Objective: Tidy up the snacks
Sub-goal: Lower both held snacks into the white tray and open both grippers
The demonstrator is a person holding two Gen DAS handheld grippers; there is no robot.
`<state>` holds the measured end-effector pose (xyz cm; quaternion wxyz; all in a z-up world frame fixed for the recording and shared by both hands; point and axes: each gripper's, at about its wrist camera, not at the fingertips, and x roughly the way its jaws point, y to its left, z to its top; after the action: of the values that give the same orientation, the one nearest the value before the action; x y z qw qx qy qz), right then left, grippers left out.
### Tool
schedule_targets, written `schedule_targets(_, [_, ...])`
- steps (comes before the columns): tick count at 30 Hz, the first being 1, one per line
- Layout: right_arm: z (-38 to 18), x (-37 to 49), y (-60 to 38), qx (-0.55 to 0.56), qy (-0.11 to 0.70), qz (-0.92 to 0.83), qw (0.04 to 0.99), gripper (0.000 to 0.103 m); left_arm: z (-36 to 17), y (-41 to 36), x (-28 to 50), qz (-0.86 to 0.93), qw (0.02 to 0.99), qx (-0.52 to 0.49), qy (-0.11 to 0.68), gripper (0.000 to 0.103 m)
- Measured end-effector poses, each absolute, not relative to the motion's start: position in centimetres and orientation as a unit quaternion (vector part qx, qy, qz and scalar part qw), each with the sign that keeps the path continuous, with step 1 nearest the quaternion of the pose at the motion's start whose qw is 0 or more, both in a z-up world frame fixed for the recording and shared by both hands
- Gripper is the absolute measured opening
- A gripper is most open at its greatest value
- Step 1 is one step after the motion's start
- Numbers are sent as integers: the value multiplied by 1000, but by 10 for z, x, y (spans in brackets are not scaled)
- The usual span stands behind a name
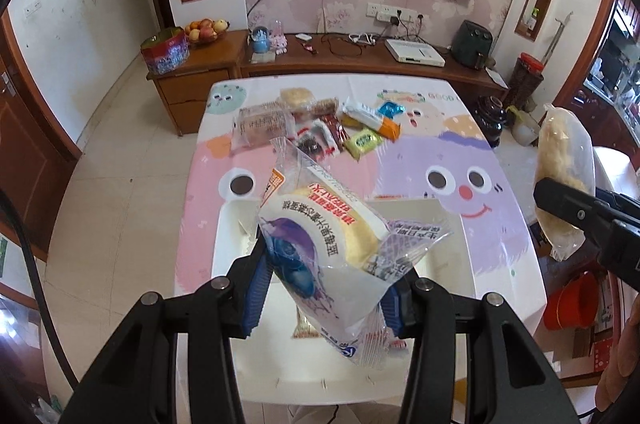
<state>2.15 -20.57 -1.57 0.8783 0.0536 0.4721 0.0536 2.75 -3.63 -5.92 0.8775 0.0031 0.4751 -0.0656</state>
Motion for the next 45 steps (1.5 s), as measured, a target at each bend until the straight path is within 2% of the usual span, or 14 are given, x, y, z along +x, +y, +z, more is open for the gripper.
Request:
schedule_targets(16, [-37, 5, -191, 30, 497, 60, 865, 43, -77, -42, 16, -62, 863, 35, 500, 48])
schedule_targets(18, [-38, 5, -191, 30, 502, 60, 862, 43, -77, -45, 18, -67, 860, 40, 504, 56])
schedule_targets(20, [-39, 6, -189, 27, 506, 65, 860, 44, -77, -47, 17, -67, 861, 47, 501, 75])
schedule_targets(21, [-39, 5, -188, 28, 506, 68, 859, 46, -76, -48, 17, -65, 863, 50, 498, 81])
schedule_targets(22, [-38, 4, -187, 27, 506, 69, 859, 51, -73, -50, 16, -64, 867, 54, 491, 88])
schedule_targets(23, [-38, 3, -187, 24, 504, 68, 861, 57, -71, -51, 15, -62, 871, 58, 484, 89])
schedule_targets(26, [-34, 2, -186, 20, 496, 65, 866, 60, -66, -54, 14, -61, 876, 69, 474, 89])
schedule_targets(45, [-31, 6, -184, 23, 493, 70, 867, 60, -61, -49, 15, -63, 877, 58, 474, 89])
